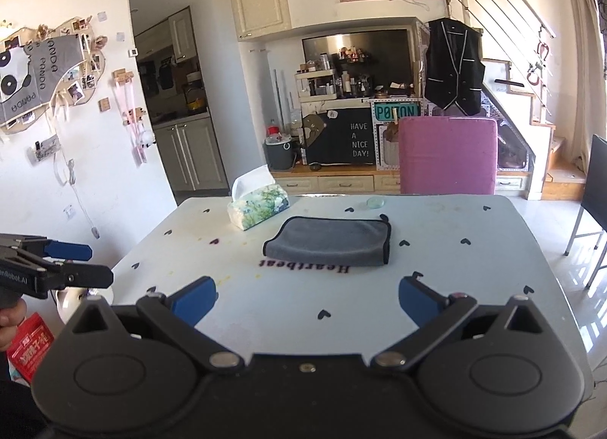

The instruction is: Fold towel

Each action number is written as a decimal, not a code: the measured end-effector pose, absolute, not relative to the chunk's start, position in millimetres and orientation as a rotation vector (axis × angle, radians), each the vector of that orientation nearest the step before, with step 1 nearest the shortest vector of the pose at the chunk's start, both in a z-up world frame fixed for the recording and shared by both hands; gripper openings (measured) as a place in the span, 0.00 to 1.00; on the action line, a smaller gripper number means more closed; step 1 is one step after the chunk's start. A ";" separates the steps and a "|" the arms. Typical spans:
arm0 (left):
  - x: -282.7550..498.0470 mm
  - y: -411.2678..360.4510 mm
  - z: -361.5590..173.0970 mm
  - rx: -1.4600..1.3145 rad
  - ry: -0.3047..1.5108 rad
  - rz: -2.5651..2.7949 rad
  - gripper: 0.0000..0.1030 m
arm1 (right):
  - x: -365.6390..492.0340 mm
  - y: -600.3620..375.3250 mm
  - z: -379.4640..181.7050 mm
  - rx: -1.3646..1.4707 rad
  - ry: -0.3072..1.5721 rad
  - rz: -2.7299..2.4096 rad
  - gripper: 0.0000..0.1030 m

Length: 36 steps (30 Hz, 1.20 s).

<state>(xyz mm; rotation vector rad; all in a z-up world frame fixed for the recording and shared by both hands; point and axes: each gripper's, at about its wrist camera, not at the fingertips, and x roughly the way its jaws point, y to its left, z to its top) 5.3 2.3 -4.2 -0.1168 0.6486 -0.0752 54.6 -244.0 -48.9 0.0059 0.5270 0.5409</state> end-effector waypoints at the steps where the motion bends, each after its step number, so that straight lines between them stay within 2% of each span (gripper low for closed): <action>1: 2.6 3.2 -5.4 -0.120 0.649 -0.071 1.00 | 51.1 -243.0 -49.6 0.000 0.528 0.538 1.00; 16: -26.2 11.3 -18.1 -0.153 0.673 -0.058 1.00 | 16.9 -234.2 -50.8 -0.039 0.519 0.544 1.00; 36: -25.8 9.7 -25.2 -0.153 0.694 -0.063 1.00 | 7.8 -231.0 -56.7 -0.061 0.544 0.527 1.00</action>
